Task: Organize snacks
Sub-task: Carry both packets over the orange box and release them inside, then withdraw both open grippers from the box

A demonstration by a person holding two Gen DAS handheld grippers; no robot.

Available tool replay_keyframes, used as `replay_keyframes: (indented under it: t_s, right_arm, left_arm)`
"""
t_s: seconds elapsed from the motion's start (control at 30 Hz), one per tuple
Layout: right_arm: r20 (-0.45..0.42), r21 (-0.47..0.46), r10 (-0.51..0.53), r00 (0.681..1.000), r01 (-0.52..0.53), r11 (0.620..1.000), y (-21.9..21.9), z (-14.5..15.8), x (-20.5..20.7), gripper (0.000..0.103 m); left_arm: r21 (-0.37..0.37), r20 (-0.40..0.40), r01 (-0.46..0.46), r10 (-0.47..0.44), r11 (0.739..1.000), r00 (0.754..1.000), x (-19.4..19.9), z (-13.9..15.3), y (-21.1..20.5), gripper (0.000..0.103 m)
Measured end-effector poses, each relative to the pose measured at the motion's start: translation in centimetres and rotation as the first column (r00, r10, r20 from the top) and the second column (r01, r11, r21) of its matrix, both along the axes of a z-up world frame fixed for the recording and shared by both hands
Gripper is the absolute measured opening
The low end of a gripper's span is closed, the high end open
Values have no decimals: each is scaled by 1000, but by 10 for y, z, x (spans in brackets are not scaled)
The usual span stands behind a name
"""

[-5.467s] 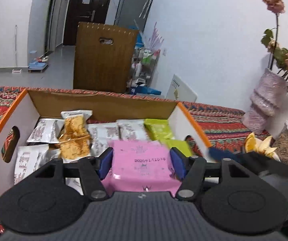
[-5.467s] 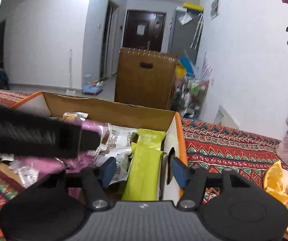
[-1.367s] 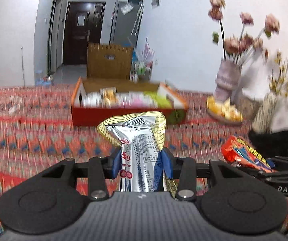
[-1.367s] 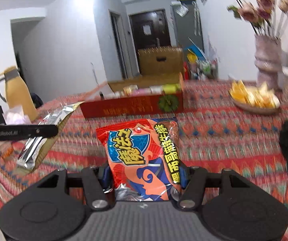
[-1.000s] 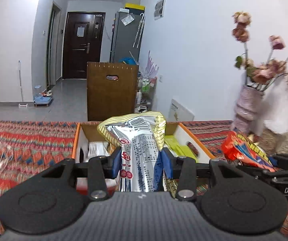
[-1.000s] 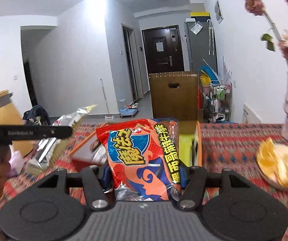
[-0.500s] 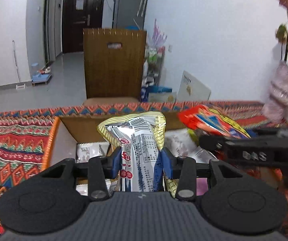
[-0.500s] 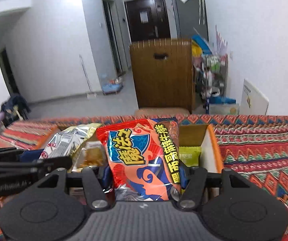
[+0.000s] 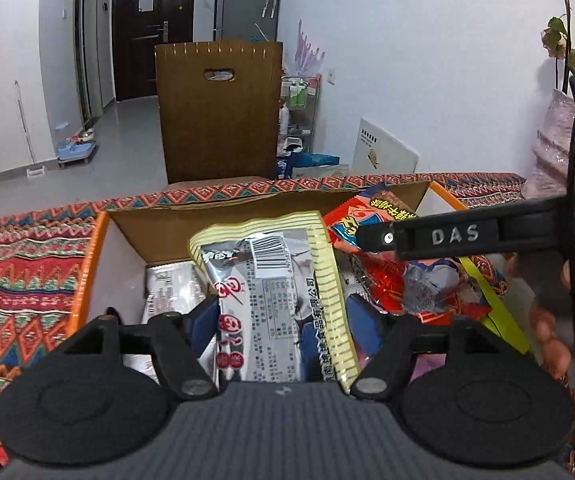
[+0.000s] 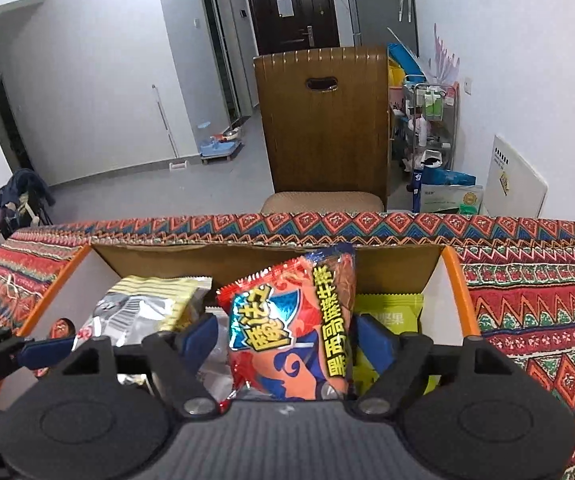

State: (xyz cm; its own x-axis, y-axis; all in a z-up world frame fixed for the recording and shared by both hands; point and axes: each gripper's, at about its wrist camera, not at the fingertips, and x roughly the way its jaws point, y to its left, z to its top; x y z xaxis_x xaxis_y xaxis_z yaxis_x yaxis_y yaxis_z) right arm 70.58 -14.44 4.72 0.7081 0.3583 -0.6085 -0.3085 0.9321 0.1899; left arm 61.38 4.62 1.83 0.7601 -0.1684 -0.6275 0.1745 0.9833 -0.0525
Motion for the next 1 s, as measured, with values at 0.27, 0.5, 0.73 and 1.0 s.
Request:
replay_keyframes:
  t_s: [0.27,0.5,0.73,1.0]
  right_arm:
    - [46,-2,6,999,-6,1000,-16,40,-35,76]
    - [110,-78,10,994,-1,997,-51,90,-91,92]
    - [158,-68,-29,987,40,997,-87,125,-156,93]
    - [217,-79,-19,976,37,996,-102,126,-239,94]
  left_arm:
    - [-5,31,-45,45,999,998,-24,37,9,80]
    - [-29,123,-67,70,997,990,-78,98,18,93]
    - [-35,182,-88,93,995,979,-140,134,17,100]
    - [-52,260,-66,78,996,963,-224,148,10,103]
